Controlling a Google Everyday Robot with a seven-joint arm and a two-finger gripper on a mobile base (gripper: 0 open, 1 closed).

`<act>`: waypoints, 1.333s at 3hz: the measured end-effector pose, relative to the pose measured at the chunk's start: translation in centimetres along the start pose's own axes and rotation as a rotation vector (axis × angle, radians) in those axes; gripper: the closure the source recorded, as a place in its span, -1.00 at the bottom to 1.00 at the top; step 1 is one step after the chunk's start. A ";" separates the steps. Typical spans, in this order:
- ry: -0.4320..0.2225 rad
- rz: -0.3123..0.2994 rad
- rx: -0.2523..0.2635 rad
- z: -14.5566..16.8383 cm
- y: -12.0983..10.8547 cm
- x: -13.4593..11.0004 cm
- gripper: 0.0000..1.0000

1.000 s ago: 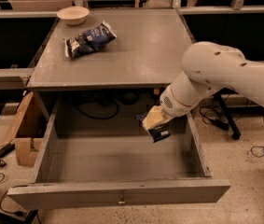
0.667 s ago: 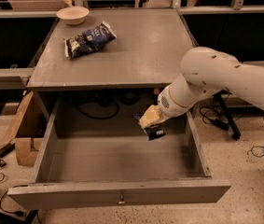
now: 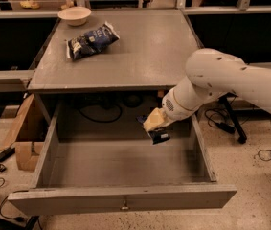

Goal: Place rxbar blueberry into top drawer

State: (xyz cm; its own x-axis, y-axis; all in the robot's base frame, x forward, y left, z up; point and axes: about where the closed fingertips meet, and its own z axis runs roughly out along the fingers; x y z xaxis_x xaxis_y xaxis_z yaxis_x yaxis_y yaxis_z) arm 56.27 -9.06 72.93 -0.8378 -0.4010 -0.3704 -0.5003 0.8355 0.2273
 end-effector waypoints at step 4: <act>0.000 0.000 0.000 0.0 0.0 0.0 -1.00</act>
Offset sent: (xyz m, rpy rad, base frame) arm 0.0000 0.0000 0.0000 0.0000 0.0000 0.0000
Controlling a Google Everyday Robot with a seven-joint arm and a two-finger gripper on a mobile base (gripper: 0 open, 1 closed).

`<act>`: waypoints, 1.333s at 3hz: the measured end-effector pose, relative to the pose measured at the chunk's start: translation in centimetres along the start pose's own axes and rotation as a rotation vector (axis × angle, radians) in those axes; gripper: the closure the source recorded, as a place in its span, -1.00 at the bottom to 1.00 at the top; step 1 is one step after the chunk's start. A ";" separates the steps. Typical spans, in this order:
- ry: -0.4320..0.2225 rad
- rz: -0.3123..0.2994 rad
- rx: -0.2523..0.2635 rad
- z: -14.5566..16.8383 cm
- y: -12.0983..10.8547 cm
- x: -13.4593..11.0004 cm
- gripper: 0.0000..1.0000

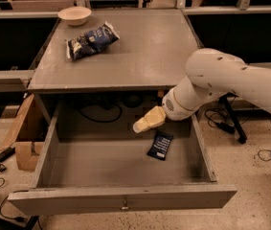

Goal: Place rxbar blueberry into top drawer

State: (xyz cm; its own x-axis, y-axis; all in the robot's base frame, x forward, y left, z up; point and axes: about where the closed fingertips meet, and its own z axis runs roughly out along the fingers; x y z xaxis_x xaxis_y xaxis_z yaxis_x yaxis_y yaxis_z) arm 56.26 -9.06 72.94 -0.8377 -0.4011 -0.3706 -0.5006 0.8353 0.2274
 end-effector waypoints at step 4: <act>0.006 -0.151 0.185 -17.0 3.3 2.2 -1.00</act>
Offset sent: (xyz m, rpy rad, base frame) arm -0.0466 -0.0527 0.0975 0.0313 -0.1611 0.0621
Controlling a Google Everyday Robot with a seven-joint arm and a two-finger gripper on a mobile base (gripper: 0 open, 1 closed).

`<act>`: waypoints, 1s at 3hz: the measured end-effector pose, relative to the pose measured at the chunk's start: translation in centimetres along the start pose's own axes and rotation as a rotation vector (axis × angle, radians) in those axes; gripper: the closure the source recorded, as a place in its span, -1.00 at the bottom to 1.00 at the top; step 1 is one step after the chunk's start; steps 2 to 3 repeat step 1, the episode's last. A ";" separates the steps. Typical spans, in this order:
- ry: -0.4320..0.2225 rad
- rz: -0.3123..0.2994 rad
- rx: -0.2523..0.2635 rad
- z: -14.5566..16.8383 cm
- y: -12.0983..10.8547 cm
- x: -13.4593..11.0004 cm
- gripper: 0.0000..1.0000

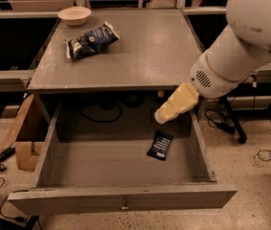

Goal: Place rxbar blueberry into top drawer

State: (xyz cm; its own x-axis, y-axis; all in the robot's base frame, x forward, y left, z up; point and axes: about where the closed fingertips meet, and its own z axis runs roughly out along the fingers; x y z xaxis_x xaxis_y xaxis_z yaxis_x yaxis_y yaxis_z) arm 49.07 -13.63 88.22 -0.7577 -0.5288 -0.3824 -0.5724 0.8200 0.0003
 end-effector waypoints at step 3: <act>0.081 0.018 0.172 -6.9 -0.8 -0.5 -1.00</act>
Offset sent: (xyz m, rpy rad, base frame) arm 0.0000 0.0000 0.0000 0.0000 0.0000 0.0000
